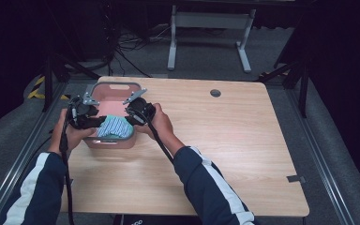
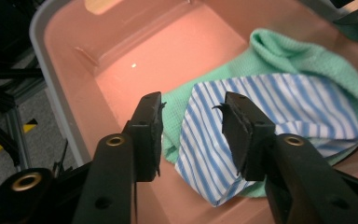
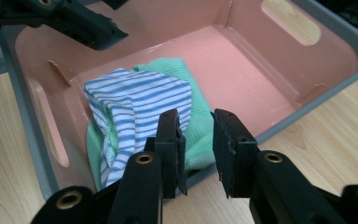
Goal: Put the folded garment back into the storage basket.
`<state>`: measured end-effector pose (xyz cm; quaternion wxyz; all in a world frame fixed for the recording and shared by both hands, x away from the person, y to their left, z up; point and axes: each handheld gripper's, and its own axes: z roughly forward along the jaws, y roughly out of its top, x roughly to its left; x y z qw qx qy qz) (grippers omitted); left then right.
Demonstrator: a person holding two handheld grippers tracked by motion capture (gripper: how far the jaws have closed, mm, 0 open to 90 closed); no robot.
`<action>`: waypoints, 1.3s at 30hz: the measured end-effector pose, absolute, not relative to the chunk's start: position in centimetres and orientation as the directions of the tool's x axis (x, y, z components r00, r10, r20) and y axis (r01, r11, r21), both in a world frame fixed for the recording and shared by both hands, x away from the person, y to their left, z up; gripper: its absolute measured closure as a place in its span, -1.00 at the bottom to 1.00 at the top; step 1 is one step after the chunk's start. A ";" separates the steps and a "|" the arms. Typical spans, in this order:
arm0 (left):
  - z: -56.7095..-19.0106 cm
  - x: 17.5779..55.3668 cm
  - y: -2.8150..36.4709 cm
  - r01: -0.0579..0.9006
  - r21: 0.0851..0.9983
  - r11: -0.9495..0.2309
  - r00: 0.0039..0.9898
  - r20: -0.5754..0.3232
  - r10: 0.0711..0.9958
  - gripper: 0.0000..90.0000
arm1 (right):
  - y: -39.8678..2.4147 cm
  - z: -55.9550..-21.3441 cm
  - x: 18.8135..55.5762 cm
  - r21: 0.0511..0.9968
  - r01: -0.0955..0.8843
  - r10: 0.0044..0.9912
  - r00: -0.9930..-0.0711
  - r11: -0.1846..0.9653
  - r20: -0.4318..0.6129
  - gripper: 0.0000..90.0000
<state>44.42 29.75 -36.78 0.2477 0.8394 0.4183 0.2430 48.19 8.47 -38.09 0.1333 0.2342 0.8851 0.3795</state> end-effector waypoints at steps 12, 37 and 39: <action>-35.0 42.4 28.9 0.499 0.721 -0.481 0.530 0.185 0.828 0.13 | 5.5 -36.7 46.9 0.745 0.249 0.486 -0.866 0.619 -0.114 0.40; -33.0 38.8 22.2 0.360 0.788 -0.499 0.622 0.196 0.758 -0.47 | -3.5 -34.6 44.6 0.684 0.240 0.508 -0.833 0.689 -0.219 -0.21; -33.1 38.5 21.6 0.351 0.794 -0.497 0.633 0.190 0.751 -0.49 | -4.6 -34.5 44.4 0.686 0.248 0.519 -0.827 0.684 -0.219 -0.23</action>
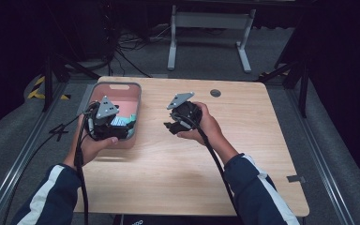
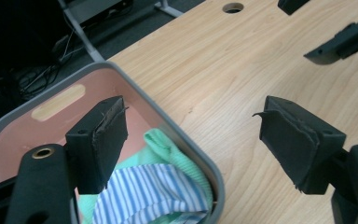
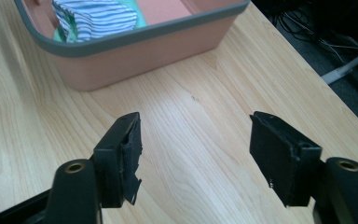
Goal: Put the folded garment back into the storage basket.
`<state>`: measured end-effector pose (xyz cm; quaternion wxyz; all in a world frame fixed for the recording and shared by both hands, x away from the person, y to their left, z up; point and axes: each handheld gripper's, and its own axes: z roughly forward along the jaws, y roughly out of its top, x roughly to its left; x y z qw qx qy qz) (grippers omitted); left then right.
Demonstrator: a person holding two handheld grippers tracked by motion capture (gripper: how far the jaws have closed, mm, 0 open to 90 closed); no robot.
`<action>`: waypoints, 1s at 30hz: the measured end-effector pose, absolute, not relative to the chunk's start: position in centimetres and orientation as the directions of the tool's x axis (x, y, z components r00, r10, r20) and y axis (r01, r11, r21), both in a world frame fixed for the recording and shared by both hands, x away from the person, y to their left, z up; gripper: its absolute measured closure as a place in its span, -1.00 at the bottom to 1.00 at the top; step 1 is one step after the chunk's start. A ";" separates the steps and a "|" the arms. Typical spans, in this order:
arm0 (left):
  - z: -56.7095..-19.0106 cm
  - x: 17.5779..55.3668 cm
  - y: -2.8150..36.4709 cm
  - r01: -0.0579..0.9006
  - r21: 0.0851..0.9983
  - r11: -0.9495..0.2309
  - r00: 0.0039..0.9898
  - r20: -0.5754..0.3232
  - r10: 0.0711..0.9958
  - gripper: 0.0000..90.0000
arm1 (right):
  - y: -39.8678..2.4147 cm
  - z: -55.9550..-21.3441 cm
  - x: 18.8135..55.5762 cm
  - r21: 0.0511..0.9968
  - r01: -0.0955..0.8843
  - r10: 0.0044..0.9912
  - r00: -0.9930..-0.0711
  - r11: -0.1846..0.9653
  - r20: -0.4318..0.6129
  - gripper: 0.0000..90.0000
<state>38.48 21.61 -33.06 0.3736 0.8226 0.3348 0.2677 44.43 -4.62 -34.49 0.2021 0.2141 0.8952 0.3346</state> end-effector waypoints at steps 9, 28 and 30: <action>-33.9 37.8 19.5 0.339 0.777 -0.531 0.652 0.213 0.728 -0.53 | -7.2 -34.6 43.9 0.677 0.270 0.537 -0.815 0.685 -0.219 -0.24; -36.3 35.5 16.0 0.277 0.741 -0.612 0.733 0.250 0.633 -0.58 | -12.8 -35.3 41.0 0.650 0.285 0.552 -0.796 0.704 -0.248 -0.23; -36.6 35.2 15.8 0.275 0.741 -0.612 0.744 0.239 0.624 -0.58 | -13.1 -35.6 40.8 0.648 0.286 0.552 -0.795 0.706 -0.250 -0.23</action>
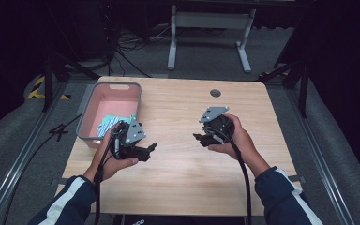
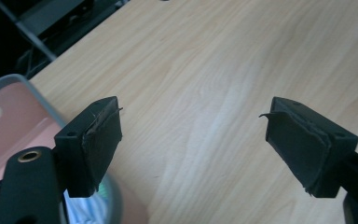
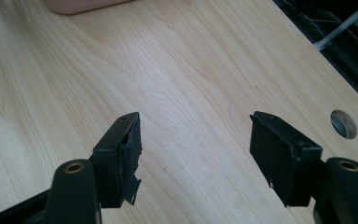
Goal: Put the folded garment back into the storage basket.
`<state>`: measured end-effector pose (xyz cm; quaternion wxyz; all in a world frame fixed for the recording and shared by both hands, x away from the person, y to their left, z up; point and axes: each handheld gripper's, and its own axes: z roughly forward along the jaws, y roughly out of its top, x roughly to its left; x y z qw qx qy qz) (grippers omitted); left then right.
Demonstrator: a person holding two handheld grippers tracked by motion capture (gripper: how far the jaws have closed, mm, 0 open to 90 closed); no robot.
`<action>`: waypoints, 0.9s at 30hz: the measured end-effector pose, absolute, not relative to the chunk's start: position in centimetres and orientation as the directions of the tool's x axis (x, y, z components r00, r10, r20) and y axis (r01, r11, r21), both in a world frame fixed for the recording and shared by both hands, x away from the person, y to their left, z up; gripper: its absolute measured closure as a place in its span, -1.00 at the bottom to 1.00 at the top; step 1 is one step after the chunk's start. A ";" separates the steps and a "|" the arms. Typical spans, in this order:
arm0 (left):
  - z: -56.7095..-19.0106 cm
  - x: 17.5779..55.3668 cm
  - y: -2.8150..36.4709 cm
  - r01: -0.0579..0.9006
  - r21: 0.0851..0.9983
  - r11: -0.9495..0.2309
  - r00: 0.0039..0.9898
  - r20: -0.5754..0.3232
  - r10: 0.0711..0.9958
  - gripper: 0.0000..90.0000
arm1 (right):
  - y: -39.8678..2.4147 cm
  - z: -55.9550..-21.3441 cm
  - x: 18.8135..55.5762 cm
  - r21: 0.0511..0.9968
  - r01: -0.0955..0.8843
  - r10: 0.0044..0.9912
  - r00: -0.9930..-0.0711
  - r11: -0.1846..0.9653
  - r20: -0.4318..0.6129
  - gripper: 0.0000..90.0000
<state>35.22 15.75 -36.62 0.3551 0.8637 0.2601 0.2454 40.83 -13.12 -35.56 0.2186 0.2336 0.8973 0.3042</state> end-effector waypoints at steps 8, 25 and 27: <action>-38.5 34.6 14.7 0.271 0.709 -0.651 0.778 0.237 0.583 -0.59 | -15.1 -36.9 39.9 0.639 0.310 0.565 -0.789 0.704 -0.240 -0.23; -42.7 34.2 13.7 0.282 0.647 -0.708 0.825 0.214 0.524 -0.59 | -20.2 -40.3 37.4 0.649 0.341 0.602 -0.765 0.680 -0.229 -0.26; -43.1 34.2 13.8 0.285 0.643 -0.710 0.829 0.206 0.520 -0.59 | -20.9 -40.9 37.0 0.646 0.343 0.604 -0.763 0.682 -0.232 -0.27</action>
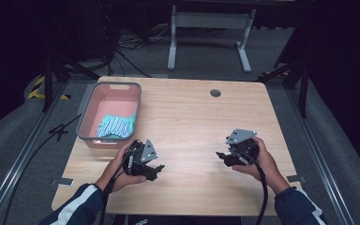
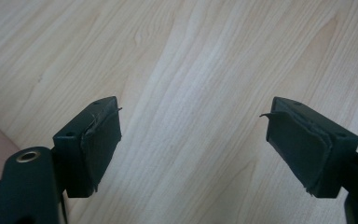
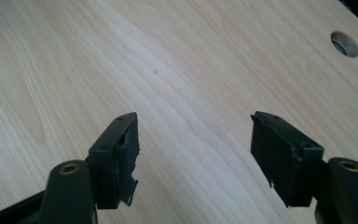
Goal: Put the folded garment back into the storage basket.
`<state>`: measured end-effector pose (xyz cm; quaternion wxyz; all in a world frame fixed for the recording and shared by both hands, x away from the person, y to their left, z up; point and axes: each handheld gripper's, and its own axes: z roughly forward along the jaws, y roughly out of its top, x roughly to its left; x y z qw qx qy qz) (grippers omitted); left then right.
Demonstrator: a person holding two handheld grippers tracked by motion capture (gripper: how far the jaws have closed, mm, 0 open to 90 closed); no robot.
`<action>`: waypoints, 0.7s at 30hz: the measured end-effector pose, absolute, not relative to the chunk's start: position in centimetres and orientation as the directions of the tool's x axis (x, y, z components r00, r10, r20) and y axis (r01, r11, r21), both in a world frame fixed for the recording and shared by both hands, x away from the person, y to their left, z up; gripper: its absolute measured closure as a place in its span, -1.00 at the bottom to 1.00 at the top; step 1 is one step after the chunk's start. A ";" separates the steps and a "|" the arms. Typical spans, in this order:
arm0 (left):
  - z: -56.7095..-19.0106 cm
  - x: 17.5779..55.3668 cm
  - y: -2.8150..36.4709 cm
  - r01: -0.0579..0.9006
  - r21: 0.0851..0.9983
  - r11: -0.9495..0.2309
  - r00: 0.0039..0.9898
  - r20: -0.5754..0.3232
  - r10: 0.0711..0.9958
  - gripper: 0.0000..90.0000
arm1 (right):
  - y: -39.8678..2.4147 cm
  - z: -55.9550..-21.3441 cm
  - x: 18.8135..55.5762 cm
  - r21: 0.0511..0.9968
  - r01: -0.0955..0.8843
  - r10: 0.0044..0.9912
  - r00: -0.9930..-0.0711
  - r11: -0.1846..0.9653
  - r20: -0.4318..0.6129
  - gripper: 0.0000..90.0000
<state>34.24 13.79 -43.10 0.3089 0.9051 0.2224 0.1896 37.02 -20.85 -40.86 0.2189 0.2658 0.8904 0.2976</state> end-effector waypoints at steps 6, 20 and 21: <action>-44.2 34.2 14.3 0.297 0.626 -0.721 0.837 0.193 0.512 -0.59 | -23.3 -42.8 36.1 0.659 0.359 0.626 -0.749 0.661 -0.219 -0.29; -46.0 34.1 14.6 0.314 0.647 -0.695 0.862 0.113 0.494 -0.61 | -28.1 -46.1 34.1 0.695 0.446 0.706 -0.697 0.565 -0.127 -0.36; -46.1 34.0 14.6 0.316 0.650 -0.691 0.866 0.101 0.490 -0.61 | -28.3 -46.4 34.0 0.697 0.454 0.710 -0.695 0.555 -0.112 -0.37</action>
